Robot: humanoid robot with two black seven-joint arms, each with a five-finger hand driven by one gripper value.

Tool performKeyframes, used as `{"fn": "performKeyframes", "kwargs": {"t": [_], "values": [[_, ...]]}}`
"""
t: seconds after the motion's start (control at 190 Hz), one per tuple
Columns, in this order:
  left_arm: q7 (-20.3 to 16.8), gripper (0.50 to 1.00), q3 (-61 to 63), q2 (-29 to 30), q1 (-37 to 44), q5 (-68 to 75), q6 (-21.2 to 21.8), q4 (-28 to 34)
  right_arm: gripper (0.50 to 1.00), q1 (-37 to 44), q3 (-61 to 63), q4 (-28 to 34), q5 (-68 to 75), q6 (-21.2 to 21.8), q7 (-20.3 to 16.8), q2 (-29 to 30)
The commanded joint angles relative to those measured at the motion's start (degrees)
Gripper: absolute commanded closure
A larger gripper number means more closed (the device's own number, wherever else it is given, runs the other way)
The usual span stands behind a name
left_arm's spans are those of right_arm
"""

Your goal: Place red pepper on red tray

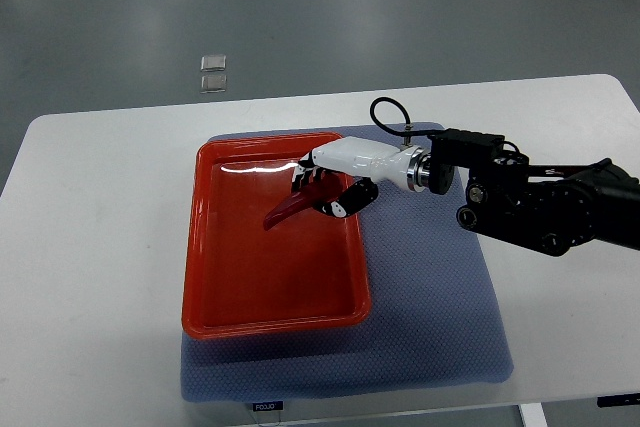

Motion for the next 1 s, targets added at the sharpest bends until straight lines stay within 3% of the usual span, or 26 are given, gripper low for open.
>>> {"fn": "performKeyframes", "kwargs": {"t": [0.0,0.121,0.353,0.432,0.743,0.996], "values": [[0.0,0.500,0.0,0.0,0.0,0.0,0.0,0.0,0.934,-0.4,-1.6,-2.0,-0.1,-0.1,0.0,3.2],[0.0,0.500,0.0,0.0,0.0,0.0,0.0,0.0,0.883,-0.9,-3.3,-3.1,-0.1,-0.3,0.0,6.3],[0.0,0.500,0.0,0.0,0.0,0.0,0.0,0.0,0.644,-1.8,-3.2,-3.7,0.2,-0.5,-0.1,7.3],[0.0,0.500,0.0,0.0,0.0,0.0,0.0,0.0,0.609,-1.8,-2.7,-3.7,0.4,-0.5,-0.1,6.4],[0.0,0.500,0.0,0.0,0.0,0.0,0.0,0.0,0.607,-4.5,11.3,-3.6,3.4,-0.5,-0.1,-0.2],[0.0,0.500,0.0,0.0,0.0,0.0,0.0,0.0,0.607,-13.1,24.9,-3.8,10.2,-0.4,-0.9,-2.3]]}}
